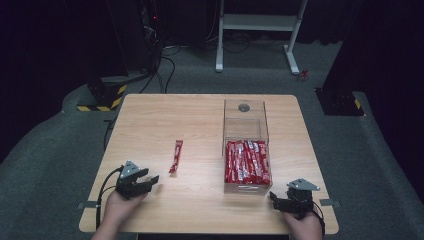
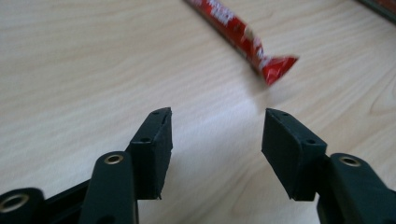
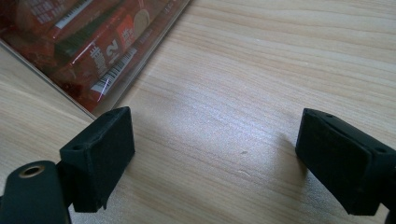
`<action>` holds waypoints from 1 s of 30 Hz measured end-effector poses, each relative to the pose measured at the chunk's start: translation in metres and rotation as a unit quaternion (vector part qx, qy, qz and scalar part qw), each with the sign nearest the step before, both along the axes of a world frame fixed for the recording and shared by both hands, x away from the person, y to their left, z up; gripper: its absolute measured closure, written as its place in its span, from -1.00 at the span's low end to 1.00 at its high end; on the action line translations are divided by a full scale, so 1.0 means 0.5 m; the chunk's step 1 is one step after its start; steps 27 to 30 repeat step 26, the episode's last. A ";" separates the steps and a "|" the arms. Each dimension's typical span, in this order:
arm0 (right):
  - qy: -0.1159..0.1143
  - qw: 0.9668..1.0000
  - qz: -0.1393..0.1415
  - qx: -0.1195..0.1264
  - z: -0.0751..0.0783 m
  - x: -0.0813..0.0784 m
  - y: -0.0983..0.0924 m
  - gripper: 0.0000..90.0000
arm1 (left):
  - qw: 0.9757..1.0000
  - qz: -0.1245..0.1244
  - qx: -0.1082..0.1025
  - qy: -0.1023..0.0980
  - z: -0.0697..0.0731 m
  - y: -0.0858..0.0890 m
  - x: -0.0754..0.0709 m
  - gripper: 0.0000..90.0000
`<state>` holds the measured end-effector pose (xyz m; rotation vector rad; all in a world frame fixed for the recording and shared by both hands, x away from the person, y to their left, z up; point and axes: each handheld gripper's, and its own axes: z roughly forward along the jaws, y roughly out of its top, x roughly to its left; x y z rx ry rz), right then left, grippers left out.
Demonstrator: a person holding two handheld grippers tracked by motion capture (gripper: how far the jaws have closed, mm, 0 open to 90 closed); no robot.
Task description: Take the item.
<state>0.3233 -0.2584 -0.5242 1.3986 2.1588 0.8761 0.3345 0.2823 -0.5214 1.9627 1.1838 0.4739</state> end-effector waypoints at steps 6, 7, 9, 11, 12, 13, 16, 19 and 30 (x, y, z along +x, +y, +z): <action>0.000 1.000 0.001 0.000 0.000 0.000 0.000 -0.75 | 1.000 0.004 0.018 0.012 -0.010 0.018 -0.024 -0.19; 0.000 1.000 0.001 0.000 0.000 0.000 0.000 -0.75 | 1.000 0.004 0.019 0.012 -0.011 0.017 -0.027 -0.25; 0.000 1.000 0.001 0.000 0.000 0.000 0.000 -0.75 | 1.000 0.003 0.028 0.010 -0.012 0.013 -0.031 -0.35; 0.001 1.000 0.001 0.001 0.000 -0.001 0.000 -0.75 | 0.999 0.006 0.042 0.009 -0.013 0.010 -0.031 -0.44; 0.000 1.000 0.002 0.000 0.000 -0.001 0.000 -0.75 | 0.999 0.009 0.045 0.011 -0.013 0.008 -0.030 -0.49; 0.001 1.000 0.002 0.000 0.000 -0.001 0.000 -0.75 | 0.999 0.013 0.050 0.010 -0.014 0.006 -0.029 -0.52; 0.002 1.000 0.003 0.001 0.000 -0.001 0.000 -0.77 | 0.998 0.022 0.051 0.016 -0.014 0.005 -0.020 -0.66; 0.002 1.000 0.001 0.000 0.000 0.001 0.002 -0.79 | 0.998 0.028 0.052 0.018 -0.013 0.004 -0.016 -0.67; 0.005 1.000 -0.022 0.007 0.000 0.005 0.000 -0.80 | 0.998 0.029 0.052 0.018 -0.014 0.004 -0.016 -0.67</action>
